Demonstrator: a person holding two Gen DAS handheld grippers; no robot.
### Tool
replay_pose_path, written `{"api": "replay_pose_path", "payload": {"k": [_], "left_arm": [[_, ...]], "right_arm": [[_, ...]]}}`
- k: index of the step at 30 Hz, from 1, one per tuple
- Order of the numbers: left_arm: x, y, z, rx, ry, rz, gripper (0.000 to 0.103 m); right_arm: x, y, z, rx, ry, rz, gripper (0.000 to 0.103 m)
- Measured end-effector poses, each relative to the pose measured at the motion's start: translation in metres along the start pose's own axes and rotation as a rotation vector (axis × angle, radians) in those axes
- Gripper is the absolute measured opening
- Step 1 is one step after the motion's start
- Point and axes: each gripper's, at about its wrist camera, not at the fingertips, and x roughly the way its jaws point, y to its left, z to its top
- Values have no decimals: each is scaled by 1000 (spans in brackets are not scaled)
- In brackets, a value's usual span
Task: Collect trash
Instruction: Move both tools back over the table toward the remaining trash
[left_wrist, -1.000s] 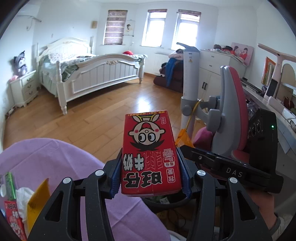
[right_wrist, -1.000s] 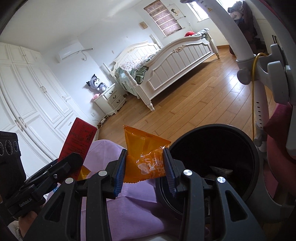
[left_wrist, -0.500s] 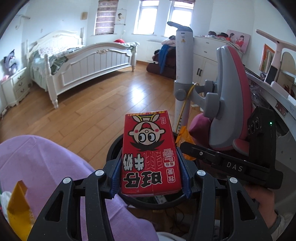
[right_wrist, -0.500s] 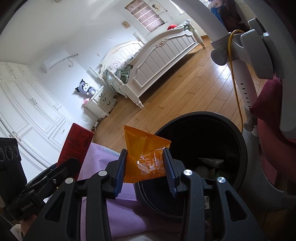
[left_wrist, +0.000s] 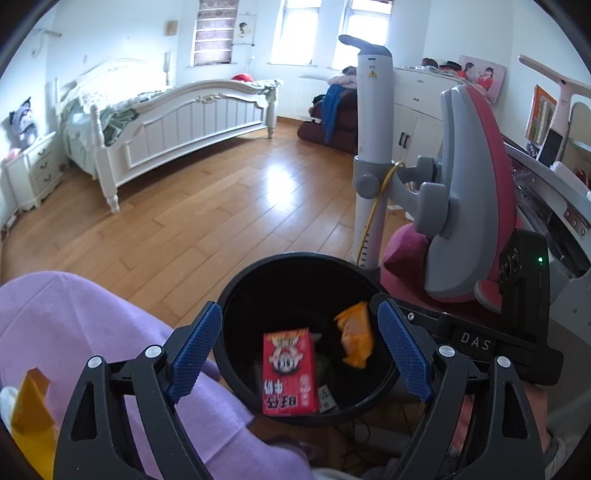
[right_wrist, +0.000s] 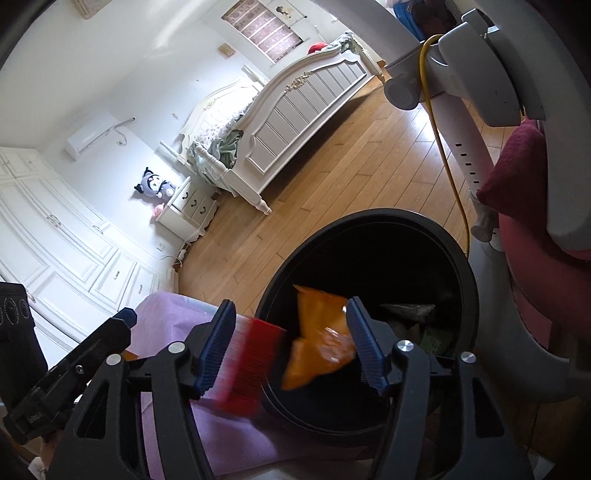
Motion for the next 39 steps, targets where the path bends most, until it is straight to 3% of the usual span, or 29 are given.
{"api": "replay_pose_path", "payload": {"k": [9,19,25,32,35,39], "left_arm": [[-30,12,-4,-31,-34,9,86],[-91,64,-26,-140,-88,76,86],[-140,122,-53,-243,-118,161,86],[-198,209,-101,-394,-121,325,86],[-226,247,-127,-472,-133,402,93],[-243,287,-151,-522,-72,447,95]], "right_arm": [[5,27,-9,-47,30,20,65],[14,83,-28,-147,89,74,65],[23,133,-44,-239,135,128,65],[37,209,-71,-395,216,226,65],[45,242,-85,-455,261,262,65],[60,283,-106,-516,334,296,65]]}}
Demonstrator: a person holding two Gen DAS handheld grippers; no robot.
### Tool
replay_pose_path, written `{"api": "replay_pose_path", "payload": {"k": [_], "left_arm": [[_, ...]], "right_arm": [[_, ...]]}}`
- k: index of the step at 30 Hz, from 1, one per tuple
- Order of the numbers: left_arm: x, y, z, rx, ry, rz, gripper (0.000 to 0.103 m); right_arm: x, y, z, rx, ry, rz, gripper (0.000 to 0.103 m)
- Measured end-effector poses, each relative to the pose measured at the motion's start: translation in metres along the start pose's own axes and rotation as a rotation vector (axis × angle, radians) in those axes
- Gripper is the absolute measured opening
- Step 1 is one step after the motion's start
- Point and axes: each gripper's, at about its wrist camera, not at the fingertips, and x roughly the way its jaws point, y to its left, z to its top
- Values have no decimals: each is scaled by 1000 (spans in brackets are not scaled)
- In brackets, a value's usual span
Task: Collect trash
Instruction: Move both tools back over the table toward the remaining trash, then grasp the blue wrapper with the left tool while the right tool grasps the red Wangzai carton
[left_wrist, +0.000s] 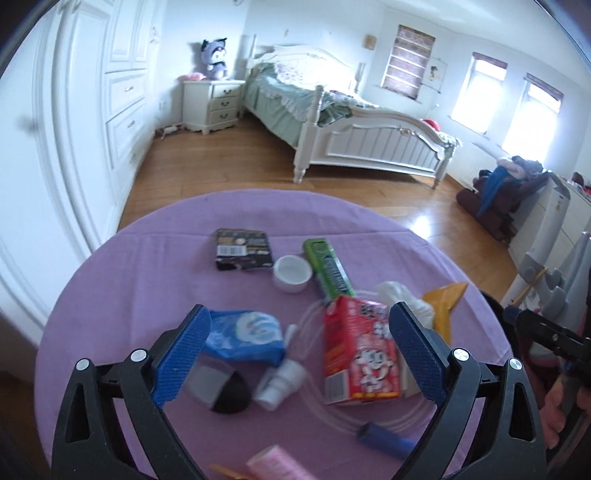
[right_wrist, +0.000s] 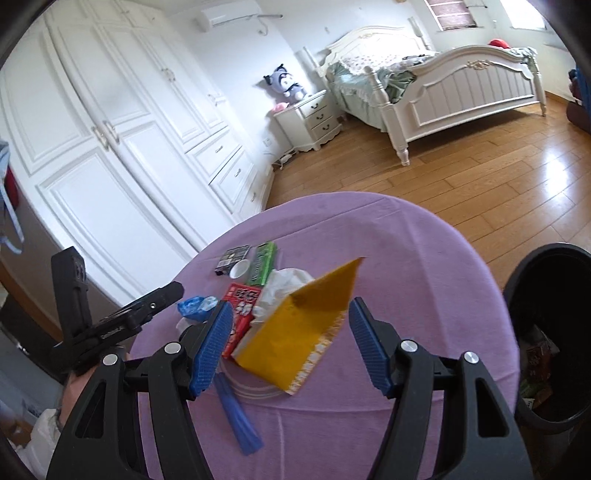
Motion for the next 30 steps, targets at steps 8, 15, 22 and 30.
{"api": "replay_pose_path", "payload": {"k": [8,15,22,30], "left_arm": [[30,37,-2,26,127,27,95],[54,48,0,22,166,-9,91],[55,52,-4,30,132,1,77],[50,61,-8,5,92,-19,74]], "right_arm": [[59,60,-3,-125,171,-9,74],[103,79,-7,-189,289,-150,73],[124,77,-5,-218,311,-243,65],[131,80,-5,-291,268,-260,49]]}}
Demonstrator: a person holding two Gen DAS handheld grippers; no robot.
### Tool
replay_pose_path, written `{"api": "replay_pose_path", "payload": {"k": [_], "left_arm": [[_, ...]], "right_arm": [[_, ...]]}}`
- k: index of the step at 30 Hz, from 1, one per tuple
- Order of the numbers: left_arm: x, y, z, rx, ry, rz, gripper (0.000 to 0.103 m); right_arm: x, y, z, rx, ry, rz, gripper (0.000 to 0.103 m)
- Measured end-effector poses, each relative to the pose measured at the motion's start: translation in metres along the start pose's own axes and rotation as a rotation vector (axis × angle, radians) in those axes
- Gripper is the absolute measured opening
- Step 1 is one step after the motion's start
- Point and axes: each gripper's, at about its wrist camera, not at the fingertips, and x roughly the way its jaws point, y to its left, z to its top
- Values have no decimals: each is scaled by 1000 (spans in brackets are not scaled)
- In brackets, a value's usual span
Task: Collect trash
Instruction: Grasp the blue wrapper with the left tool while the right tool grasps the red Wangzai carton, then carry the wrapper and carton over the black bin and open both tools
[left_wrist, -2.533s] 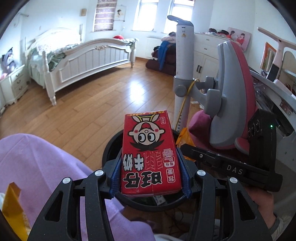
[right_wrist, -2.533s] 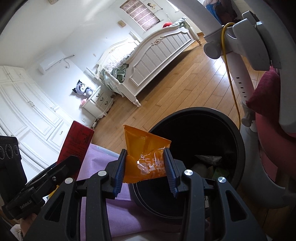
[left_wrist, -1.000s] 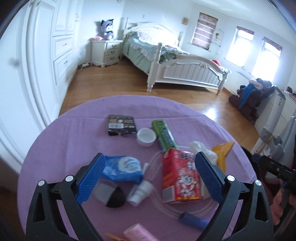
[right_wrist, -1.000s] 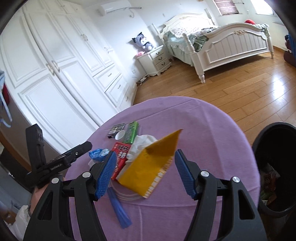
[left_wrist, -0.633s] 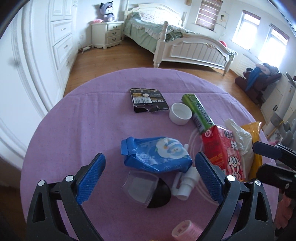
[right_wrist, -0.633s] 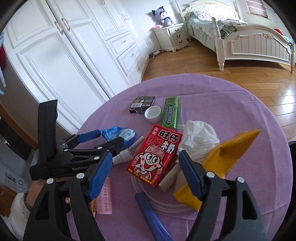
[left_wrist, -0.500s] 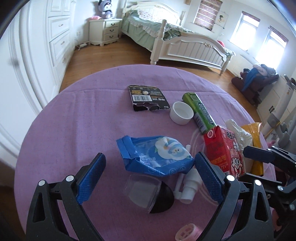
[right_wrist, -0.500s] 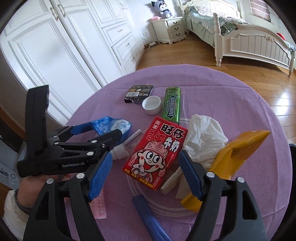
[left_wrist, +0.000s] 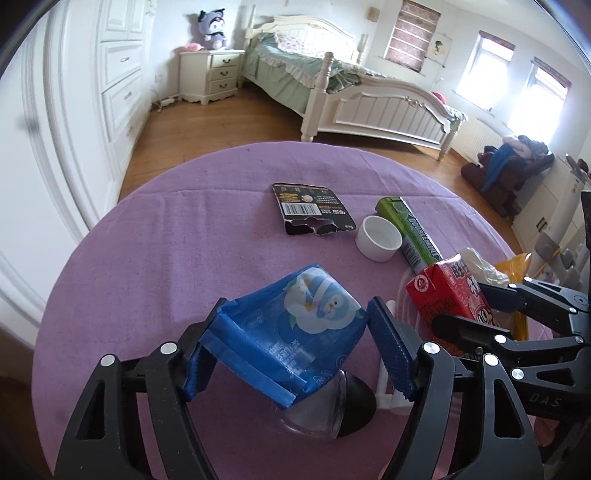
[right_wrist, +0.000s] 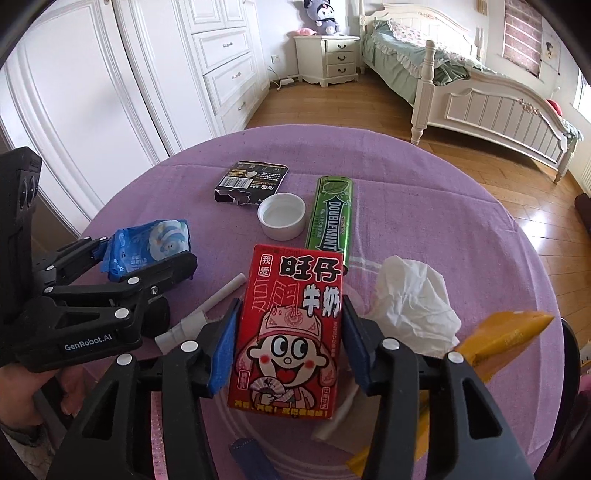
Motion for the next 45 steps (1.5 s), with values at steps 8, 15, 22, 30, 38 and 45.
{"api": "replay_pose_path", "payload": {"k": [8,15,22,30,38,45], "left_arm": [[-42,-19,1,11,-121,-34,73],[-73,-86,17,109,-203,-99,73],[-73,-173,25,220,-223,-191,73],[-51,-271,13,347,-184,-287,73],[-21,-344,-1,419,-144,-356,73],[-1,-385,-10,464,-107,-387,73]], "right_arm": [[-56,-34,-5,134,-250,167,49],[-111,-87,-18,242,-411,114,49],[-144,-137,-48,327,-485,37,49],[-156,-200,-87,477,-520,-7,49],[-158,-247,-126,596,-524,-48,49],[-157,-279,-157,678,-524,-57,49]]}}
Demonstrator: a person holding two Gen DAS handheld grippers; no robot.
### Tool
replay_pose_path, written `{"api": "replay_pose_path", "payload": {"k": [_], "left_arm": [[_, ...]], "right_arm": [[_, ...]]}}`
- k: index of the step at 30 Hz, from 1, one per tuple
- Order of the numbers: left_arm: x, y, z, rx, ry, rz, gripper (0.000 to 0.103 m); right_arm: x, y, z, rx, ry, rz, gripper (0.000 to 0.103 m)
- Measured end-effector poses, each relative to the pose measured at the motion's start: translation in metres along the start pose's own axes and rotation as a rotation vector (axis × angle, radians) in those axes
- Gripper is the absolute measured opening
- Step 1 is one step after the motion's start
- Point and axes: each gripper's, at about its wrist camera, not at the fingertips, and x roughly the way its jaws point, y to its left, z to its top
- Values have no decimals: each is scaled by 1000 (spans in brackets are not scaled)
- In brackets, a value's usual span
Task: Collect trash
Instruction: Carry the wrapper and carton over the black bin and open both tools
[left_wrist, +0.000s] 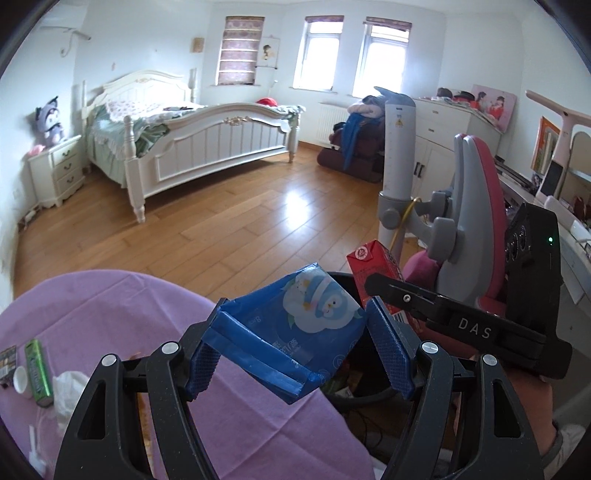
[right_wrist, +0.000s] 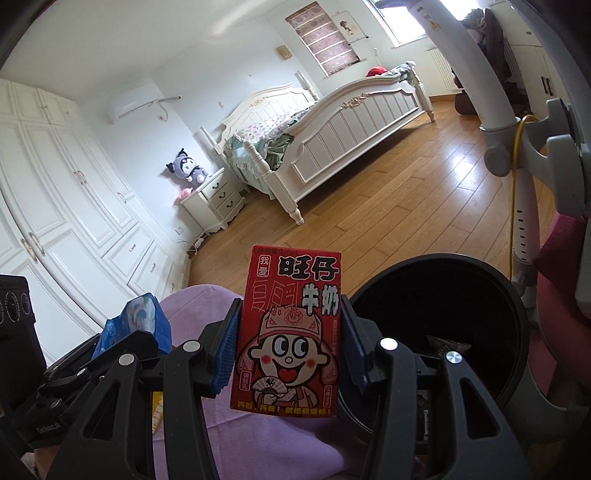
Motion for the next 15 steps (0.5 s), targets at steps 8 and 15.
{"api": "replay_pose_path", "payload": {"k": [8,15], "left_arm": [[37,-18,-1,3,37,-65,73],[72,-29,-6,-7,99,-105,73]], "right_arm": [[0,-42,-4,81,9,-23,49],[5,-72,-15,145,38,-49,49]]}}
